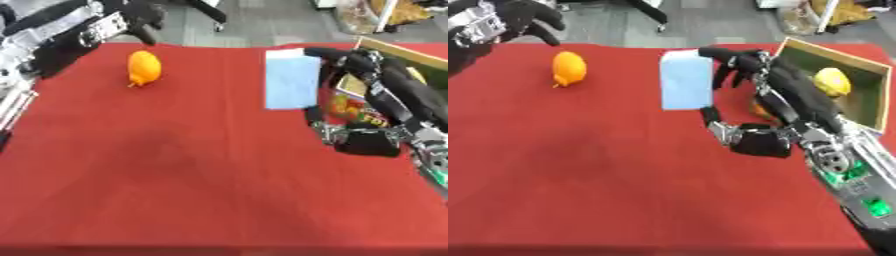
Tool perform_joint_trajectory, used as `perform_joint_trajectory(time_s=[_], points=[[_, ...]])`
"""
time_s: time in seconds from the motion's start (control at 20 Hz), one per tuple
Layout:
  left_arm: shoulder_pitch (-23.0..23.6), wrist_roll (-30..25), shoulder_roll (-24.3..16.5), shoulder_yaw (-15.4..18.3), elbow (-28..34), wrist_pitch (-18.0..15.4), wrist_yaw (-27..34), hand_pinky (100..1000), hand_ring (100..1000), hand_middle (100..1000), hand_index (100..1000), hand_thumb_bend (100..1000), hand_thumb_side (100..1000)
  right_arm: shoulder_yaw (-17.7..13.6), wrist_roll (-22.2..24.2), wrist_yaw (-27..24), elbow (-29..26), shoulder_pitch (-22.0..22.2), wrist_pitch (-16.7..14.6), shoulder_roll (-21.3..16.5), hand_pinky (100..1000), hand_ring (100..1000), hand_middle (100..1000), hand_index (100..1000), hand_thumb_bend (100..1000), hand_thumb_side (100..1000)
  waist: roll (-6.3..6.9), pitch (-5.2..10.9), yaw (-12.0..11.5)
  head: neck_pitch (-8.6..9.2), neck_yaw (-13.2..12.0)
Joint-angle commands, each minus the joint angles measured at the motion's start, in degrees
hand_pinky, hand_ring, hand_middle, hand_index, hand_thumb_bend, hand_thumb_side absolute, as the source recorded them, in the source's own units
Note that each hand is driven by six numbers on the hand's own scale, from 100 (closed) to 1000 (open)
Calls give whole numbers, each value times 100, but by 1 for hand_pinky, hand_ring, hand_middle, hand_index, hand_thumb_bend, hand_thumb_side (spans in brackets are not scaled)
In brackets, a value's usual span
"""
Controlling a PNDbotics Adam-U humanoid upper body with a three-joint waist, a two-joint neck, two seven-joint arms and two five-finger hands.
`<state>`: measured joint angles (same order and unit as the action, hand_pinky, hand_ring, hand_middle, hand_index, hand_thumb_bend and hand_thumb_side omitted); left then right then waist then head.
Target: Pick up the objects with one hand, pass them to the other hand, and then place them into the box on the other side of the table.
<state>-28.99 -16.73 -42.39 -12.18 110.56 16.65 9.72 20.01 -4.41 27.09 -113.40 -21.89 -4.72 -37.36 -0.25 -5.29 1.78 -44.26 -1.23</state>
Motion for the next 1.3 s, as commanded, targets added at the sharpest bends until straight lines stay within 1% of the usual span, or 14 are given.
perform_joint_trajectory(time_s=[0.05,0.2,0.35,0.45,0.6,0.75,0.85,0.95,1.05,1.25,1.3], points=[[190,280,-165,340,272,-136,193,945,698,726,834,375,869,-494,-281,-200,-50,125,251,-427,504,646,505,486,100,175,-36,61,-22,15,107],[500,541,-128,427,388,-305,272,944,694,721,831,364,857,-903,-542,-365,262,225,512,-649,498,649,507,494,100,180,-30,44,-55,15,208],[788,753,-36,478,401,-544,263,938,679,706,828,340,853,-1268,-796,-519,659,279,766,-800,489,657,510,503,100,223,-7,26,-104,15,279],[957,835,37,513,403,-679,197,935,670,698,826,333,852,-1436,-966,-674,934,285,936,-798,478,670,510,509,100,281,13,12,-137,15,291],[1147,929,203,587,403,-833,109,934,662,689,823,326,848,-1609,-1216,-930,1356,267,1196,-686,479,702,532,543,100,415,57,-26,-203,15,272],[1239,983,362,639,403,-982,53,934,660,686,823,325,844,-1736,-1347,-1181,1764,200,1447,-592,483,715,542,561,100,475,91,-69,-297,38,308],[1264,988,427,651,403,-1063,19,933,659,684,823,325,842,-1799,-1411,-1356,2050,125,1622,-575,489,724,550,574,100,499,104,-99,-362,48,347],[1269,973,469,648,403,-1124,-14,933,658,682,823,324,842,-1802,-1463,-1536,2341,40,1802,-574,496,733,563,625,100,545,109,-121,-418,48,387],[1265,951,504,641,403,-1167,-41,933,657,681,824,324,841,-1761,-1499,-1713,2628,-46,1979,-583,505,739,573,725,100,614,107,-134,-462,41,419],[1265,902,561,615,403,-1213,-58,934,655,678,823,323,842,-1586,-1600,-2039,3164,-230,2308,-635,516,748,587,867,100,721,90,-139,-513,17,457],[1264,887,575,604,403,-1217,-59,934,655,678,823,322,844,-1525,-1625,-2100,3308,-285,2397,-643,521,754,594,891,100,747,85,-137,-522,16,466]])
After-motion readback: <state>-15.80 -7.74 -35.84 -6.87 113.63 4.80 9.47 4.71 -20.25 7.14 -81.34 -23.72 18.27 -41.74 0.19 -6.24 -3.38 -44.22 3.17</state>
